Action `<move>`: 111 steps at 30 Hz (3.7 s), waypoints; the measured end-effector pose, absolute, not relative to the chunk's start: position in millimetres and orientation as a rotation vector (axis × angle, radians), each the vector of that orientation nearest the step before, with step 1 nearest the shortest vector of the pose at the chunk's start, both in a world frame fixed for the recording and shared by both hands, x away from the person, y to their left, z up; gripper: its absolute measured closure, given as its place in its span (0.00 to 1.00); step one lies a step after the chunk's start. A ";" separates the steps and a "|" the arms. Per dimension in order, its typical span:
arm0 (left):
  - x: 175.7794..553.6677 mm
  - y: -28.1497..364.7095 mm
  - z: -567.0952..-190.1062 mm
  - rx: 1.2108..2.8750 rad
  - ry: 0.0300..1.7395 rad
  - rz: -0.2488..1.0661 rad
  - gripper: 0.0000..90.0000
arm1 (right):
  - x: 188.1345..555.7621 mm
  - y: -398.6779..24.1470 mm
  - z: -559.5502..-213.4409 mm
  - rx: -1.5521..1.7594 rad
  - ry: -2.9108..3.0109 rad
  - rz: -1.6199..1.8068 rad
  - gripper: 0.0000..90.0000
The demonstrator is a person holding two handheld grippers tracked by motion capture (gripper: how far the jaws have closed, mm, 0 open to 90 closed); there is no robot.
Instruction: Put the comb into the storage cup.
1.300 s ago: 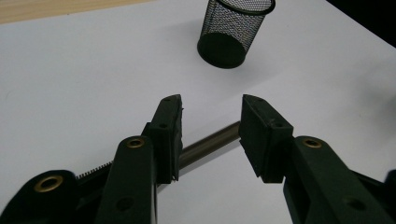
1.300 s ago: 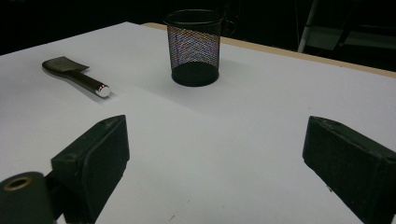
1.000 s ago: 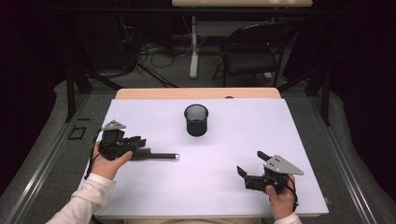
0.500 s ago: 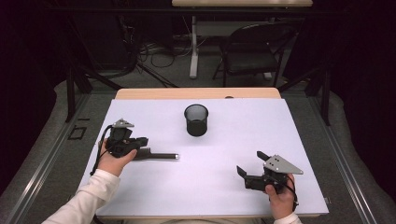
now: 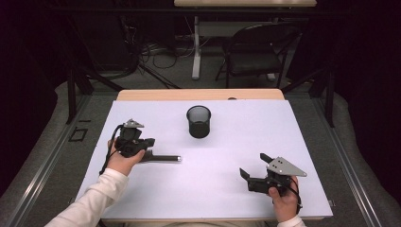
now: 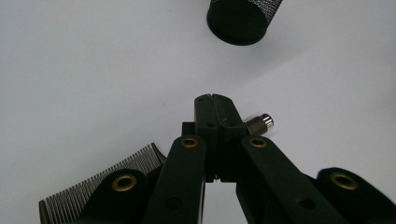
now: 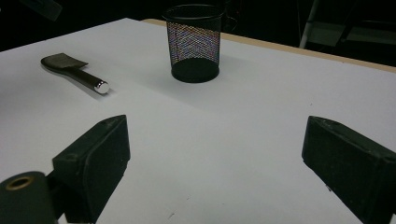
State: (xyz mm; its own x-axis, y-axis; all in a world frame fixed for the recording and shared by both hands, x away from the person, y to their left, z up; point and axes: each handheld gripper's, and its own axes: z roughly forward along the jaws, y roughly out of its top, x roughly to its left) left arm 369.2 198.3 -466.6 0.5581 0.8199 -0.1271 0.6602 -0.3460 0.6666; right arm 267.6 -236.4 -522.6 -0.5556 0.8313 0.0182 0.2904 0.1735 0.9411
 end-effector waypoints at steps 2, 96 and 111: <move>370.5 196.6 -466.9 2.118 1.180 0.299 1.00 | 267.7 -236.5 -522.7 1.055 1.943 1.380 0.08; 391.5 123.4 -536.6 2.328 1.172 0.147 1.00 | 267.8 -238.3 -523.0 1.056 1.946 1.383 0.11; 383.0 133.0 -538.1 2.345 1.171 0.130 1.00 | 267.5 -238.4 -522.8 1.053 1.950 1.381 0.11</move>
State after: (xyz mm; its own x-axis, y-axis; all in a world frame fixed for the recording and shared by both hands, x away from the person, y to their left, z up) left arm 383.0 133.0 -538.1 0.6230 0.7700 -0.1377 0.7210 -0.4971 0.4828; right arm 267.5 -238.4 -522.8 -0.5599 0.8283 0.0198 0.2938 0.1761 0.9395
